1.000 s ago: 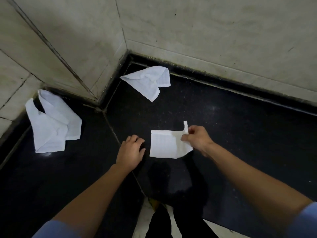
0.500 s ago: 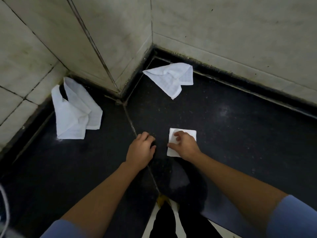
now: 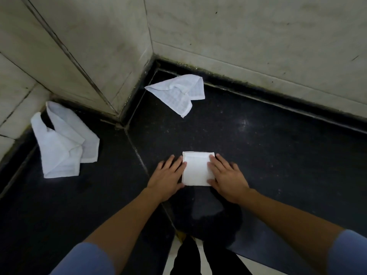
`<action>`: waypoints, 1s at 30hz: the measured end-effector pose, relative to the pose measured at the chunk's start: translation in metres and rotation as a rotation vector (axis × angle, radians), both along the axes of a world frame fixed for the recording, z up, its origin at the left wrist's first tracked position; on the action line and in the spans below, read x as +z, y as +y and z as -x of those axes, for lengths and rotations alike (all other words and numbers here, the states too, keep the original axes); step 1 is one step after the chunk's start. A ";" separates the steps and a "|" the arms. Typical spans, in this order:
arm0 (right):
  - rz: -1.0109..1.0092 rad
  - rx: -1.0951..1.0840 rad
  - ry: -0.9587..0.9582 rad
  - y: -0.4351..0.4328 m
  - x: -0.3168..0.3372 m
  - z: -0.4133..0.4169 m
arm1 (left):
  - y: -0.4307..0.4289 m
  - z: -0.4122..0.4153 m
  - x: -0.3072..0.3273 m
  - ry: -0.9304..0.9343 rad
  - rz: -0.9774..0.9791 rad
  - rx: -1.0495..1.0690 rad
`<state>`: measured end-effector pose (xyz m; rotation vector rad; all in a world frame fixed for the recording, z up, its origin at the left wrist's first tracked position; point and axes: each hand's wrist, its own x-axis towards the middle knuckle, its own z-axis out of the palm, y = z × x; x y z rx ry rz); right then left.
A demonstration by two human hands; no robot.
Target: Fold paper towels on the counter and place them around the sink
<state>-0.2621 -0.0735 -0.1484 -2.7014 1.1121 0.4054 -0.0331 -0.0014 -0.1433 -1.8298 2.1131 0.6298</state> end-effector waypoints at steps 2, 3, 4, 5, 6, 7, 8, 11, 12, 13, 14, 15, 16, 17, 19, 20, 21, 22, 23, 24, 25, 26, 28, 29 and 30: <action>0.062 -0.002 -0.085 -0.013 0.009 -0.013 | -0.002 0.001 0.002 0.007 0.003 0.005; 0.049 -0.031 -0.116 -0.022 0.013 -0.022 | -0.001 0.001 0.004 0.017 0.012 0.014; 0.011 -0.065 -0.128 -0.030 0.019 -0.034 | 0.000 0.000 0.006 0.027 0.028 0.031; -0.047 -0.103 -0.105 -0.038 0.022 -0.045 | 0.002 -0.002 0.008 0.039 0.050 0.055; -0.084 -0.130 -0.066 -0.046 0.024 -0.055 | 0.006 -0.004 0.010 0.050 0.075 0.084; -0.128 -0.146 -0.007 -0.053 0.025 -0.064 | 0.010 -0.007 0.011 0.061 0.098 0.113; -0.179 -0.157 0.047 -0.058 0.026 -0.072 | 0.015 -0.011 0.012 0.068 0.122 0.142; -0.303 -0.181 0.145 -0.062 0.027 -0.083 | 0.033 -0.022 0.013 0.085 0.183 0.233; -0.329 -0.193 0.159 -0.061 0.026 -0.083 | 0.038 -0.025 0.014 0.084 0.189 0.260; -0.359 -0.209 0.164 -0.060 0.027 -0.082 | 0.043 -0.027 0.015 0.082 0.188 0.280; -0.394 -0.237 0.143 -0.057 0.028 -0.079 | 0.045 -0.028 0.016 0.082 0.185 0.294; -0.435 -0.268 0.103 -0.055 0.028 -0.074 | 0.047 -0.029 0.019 0.081 0.185 0.301; -0.463 -0.292 0.046 -0.052 0.030 -0.068 | 0.046 -0.030 0.022 0.077 0.190 0.300; -0.471 -0.304 -0.002 -0.050 0.032 -0.060 | 0.044 -0.031 0.025 0.073 0.199 0.292; -0.448 -0.318 -0.088 -0.044 0.044 -0.042 | 0.036 -0.030 0.032 0.071 0.224 0.256; -0.419 -0.321 -0.129 -0.041 0.052 -0.031 | 0.029 -0.028 0.036 0.069 0.229 0.230; -0.371 -0.320 -0.153 -0.037 0.060 -0.020 | 0.022 -0.025 0.042 0.064 0.231 0.204; -0.306 -0.309 -0.173 -0.033 0.068 -0.008 | 0.015 -0.020 0.047 0.057 0.230 0.180; -0.237 -0.304 -0.181 -0.029 0.077 0.006 | 0.008 -0.013 0.053 0.049 0.234 0.161; -0.162 -0.298 -0.188 -0.024 0.085 0.020 | 0.003 -0.004 0.059 0.040 0.243 0.144; -0.093 -0.292 -0.189 -0.021 0.092 0.035 | -0.002 0.006 0.066 0.035 0.258 0.129; -0.035 -0.288 -0.192 -0.017 0.099 0.051 | -0.006 0.018 0.072 0.040 0.274 0.113; 0.053 -0.303 -0.201 -0.008 0.112 0.085 | -0.010 0.044 0.086 0.078 0.321 0.069; 0.087 -0.322 -0.208 -0.003 0.118 0.103 | -0.012 0.059 0.094 0.091 0.343 0.039; 0.116 -0.346 -0.212 0.003 0.124 0.122 | -0.014 0.074 0.103 0.091 0.356 0.008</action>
